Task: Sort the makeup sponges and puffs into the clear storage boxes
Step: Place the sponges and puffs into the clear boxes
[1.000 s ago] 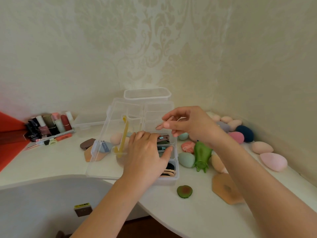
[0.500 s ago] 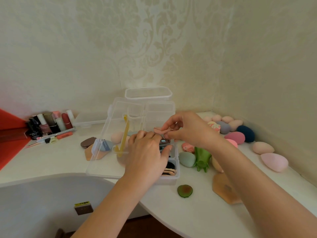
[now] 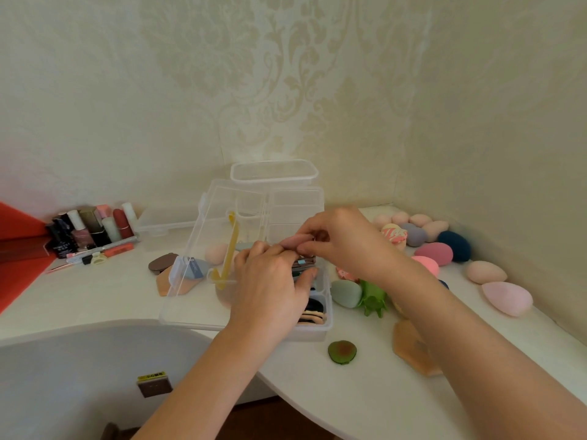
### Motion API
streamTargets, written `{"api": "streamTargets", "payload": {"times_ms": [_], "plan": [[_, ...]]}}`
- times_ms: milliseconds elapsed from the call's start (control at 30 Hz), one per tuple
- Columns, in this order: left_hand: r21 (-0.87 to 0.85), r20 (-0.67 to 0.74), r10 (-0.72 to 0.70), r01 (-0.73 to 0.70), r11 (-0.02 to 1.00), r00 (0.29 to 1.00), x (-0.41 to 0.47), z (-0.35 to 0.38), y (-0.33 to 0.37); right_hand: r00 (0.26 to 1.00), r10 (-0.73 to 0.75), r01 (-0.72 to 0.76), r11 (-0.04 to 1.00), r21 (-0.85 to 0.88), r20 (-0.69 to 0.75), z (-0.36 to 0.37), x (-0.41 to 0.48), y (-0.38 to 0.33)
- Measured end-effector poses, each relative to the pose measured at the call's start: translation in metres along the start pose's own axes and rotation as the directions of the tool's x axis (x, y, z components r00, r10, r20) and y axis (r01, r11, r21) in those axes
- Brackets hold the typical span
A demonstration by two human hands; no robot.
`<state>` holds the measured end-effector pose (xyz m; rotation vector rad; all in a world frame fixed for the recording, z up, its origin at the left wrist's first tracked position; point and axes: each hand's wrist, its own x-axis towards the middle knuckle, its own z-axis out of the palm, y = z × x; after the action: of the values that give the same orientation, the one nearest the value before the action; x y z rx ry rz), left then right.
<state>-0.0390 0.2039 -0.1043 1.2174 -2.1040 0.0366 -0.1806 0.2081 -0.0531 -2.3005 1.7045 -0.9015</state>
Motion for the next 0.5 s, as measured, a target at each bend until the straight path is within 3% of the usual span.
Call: {"api": "streamTargets", "payload": {"times_ms": [133, 233, 300, 367, 500], "plan": [[0.008, -0.033, -0.008, 0.009, 1.0, 0.999, -0.001, 0.0, 0.001, 0.993, -0.119, 0.116, 0.917, -0.382, 0.014, 0.001, 0.005, -0.004], [0.01, -0.052, 0.002, -0.002, 1.0, 0.999, -0.002, -0.001, 0.001, 0.941, -0.327, 0.241, 0.827, -0.507, -0.086, 0.002, 0.011, -0.007], [0.0, -0.054, 0.009, -0.009, 1.0, 0.998, -0.002, -0.002, 0.002, 0.915, -0.398, 0.304, 0.79, -0.532, -0.07, 0.004, 0.012, -0.007], [-0.003, -0.031, 0.008, -0.008, 1.0, 0.999, -0.002, -0.003, 0.002, 0.93, -0.367, 0.305, 0.786, -0.538, -0.007, 0.003, 0.011, -0.006], [0.002, -0.005, 0.009, -0.009, 1.0, 1.0, -0.003, -0.003, 0.001, 0.975, -0.165, 0.22, 0.796, -0.564, 0.148, 0.001, 0.011, -0.009]]}}
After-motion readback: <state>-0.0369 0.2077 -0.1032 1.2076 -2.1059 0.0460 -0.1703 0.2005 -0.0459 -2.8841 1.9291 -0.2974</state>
